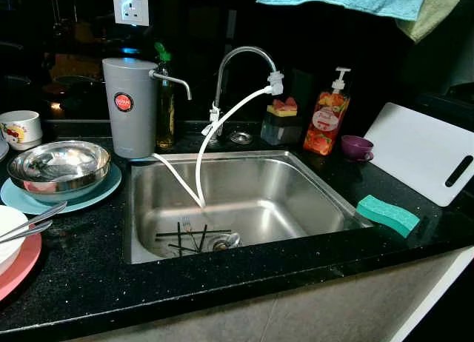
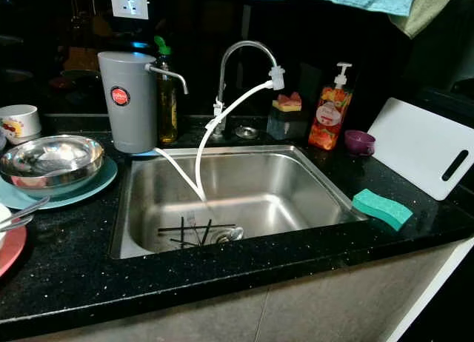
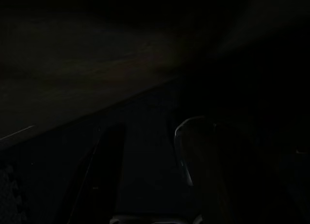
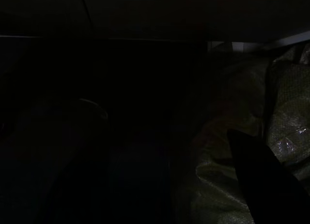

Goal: Kitchen organization

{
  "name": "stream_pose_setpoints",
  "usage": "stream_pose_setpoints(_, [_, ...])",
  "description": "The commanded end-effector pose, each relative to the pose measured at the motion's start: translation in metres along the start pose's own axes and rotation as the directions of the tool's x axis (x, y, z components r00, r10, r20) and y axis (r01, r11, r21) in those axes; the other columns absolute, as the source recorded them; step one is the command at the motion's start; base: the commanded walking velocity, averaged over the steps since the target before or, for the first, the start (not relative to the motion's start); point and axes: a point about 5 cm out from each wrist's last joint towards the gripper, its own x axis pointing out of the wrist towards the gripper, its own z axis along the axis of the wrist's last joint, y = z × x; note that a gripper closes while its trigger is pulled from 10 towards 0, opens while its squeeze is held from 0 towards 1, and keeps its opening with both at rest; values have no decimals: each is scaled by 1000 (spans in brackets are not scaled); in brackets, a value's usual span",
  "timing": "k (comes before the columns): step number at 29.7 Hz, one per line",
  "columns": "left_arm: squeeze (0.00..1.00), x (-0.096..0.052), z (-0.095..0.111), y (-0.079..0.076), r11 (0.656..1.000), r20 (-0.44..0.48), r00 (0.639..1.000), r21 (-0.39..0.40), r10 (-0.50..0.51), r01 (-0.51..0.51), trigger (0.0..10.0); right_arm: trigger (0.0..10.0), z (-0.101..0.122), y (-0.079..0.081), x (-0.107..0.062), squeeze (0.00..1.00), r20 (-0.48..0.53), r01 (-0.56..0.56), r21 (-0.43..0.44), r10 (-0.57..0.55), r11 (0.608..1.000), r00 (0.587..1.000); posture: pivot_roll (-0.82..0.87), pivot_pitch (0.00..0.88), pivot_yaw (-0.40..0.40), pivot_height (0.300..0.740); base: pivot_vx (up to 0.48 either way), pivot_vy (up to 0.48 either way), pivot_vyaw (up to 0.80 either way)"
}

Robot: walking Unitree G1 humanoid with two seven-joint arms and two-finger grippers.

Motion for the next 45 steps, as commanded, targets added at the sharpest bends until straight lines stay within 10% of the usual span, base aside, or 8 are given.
stream_pose_setpoints(1, [0, 0, -2, -3, 1000, -9, 1000, 5, -13, 13, 10000, 10000, -4, -3, -1, 0, -13, 7, -14, -7, 1000, 1000, 128, 9, -136, 740, 0, 0, 0])
stream_pose_setpoints(45, [0, 2, 5, -4, 1000, 2, 1000, 22, -21, 21, 10000, 10000, -3, -2, -1, 0, -4, 14, 7, -14, 1000, 1000, 113, 0, -117, 740, 0, 0, 0])
